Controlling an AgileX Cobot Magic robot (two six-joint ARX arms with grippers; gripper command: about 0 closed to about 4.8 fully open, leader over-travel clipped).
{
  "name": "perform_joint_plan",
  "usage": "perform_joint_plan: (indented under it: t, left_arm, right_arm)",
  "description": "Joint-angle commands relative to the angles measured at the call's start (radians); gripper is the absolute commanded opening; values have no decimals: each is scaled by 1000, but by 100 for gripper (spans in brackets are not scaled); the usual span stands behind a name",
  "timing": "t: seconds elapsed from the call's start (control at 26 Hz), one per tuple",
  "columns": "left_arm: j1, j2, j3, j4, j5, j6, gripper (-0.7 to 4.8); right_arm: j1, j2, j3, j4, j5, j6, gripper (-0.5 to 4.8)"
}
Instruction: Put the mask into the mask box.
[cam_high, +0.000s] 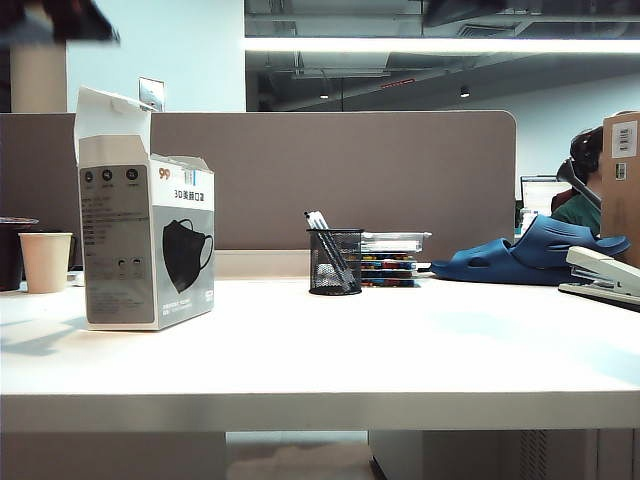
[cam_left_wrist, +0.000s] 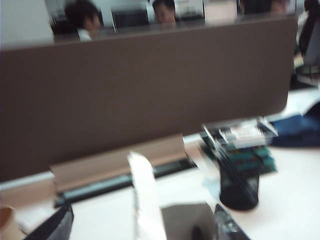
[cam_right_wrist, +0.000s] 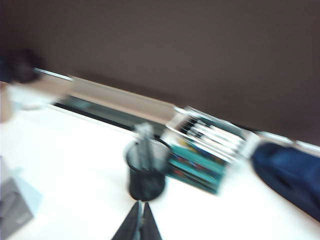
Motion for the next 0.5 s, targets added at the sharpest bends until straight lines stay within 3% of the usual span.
perform_joint_plan:
  t: [0.04,0.12,0.35,0.46,0.5]
  left_arm:
    - [2,-96,4,-95,-19,4,348]
    - [2,-182,4,-173,-46,4,336]
    - [2,-348,4,-370,-71,4,47]
    - [2,-402,4,-459,-71,4,46]
    - [2,-431,4,-506,-74,3,-13]
  right_arm:
    - [-50,-64,4,-80,32,-3,-6]
    - [-113,-118,4,-142,32,-4,-6]
    - [-303,-264,2,-326,23,-6,-6]
    - [-375,-354,-11,-418,13,-6,-6]
    - [-389,-406,-39,-426,-3,-6,-6]
